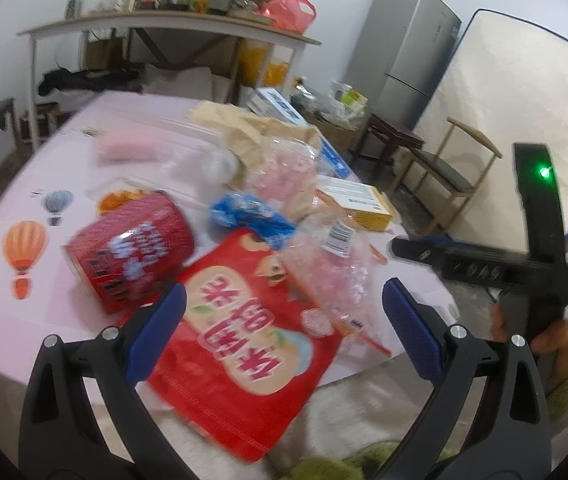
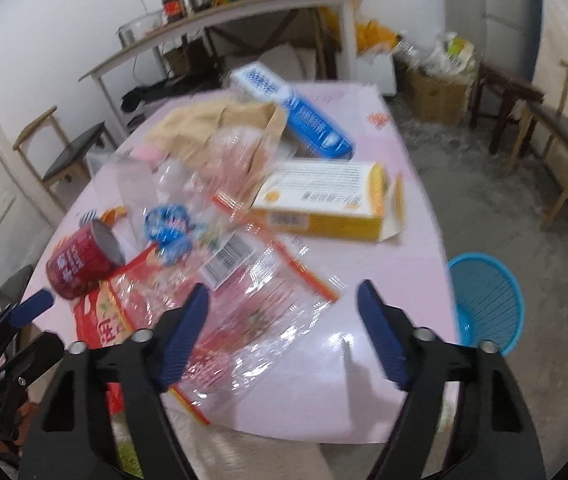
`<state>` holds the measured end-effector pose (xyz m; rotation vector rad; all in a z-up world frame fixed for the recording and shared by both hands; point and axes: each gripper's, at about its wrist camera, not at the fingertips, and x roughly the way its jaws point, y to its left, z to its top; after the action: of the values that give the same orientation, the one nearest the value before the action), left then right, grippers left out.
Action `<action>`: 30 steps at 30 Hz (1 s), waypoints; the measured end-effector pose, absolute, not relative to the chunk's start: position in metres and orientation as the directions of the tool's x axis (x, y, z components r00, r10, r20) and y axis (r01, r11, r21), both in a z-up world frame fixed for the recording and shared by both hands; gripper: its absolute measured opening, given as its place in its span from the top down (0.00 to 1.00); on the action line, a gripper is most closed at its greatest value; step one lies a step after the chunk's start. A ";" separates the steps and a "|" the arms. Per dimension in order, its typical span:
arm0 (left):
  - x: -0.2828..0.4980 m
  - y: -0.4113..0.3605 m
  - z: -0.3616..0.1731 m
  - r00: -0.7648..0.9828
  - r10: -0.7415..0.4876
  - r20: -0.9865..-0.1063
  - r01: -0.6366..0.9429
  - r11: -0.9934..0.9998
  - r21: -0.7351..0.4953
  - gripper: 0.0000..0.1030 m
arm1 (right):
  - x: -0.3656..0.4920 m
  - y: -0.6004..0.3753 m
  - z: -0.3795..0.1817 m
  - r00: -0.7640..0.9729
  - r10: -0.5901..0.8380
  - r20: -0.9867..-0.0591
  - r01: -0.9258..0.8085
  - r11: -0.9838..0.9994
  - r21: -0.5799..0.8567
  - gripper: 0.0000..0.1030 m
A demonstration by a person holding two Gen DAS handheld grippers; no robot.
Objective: Collect trash
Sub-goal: 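Grasp the clear plastic bag with the left tool while the right tool reaches the blue wrapper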
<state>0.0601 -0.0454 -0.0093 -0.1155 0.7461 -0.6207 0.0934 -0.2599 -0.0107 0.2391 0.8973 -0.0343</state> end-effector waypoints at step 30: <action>0.127 -0.087 -0.061 0.270 -0.700 -0.661 0.413 0.705 -0.577 0.68 | 0.106 -0.267 -0.055 0.574 0.184 -0.798 0.111 0.948 0.298 0.66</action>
<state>0.1267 -0.0872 -0.0606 -0.3164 1.0541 -0.7668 0.1064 -0.2671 -0.0546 0.3338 0.9638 0.0436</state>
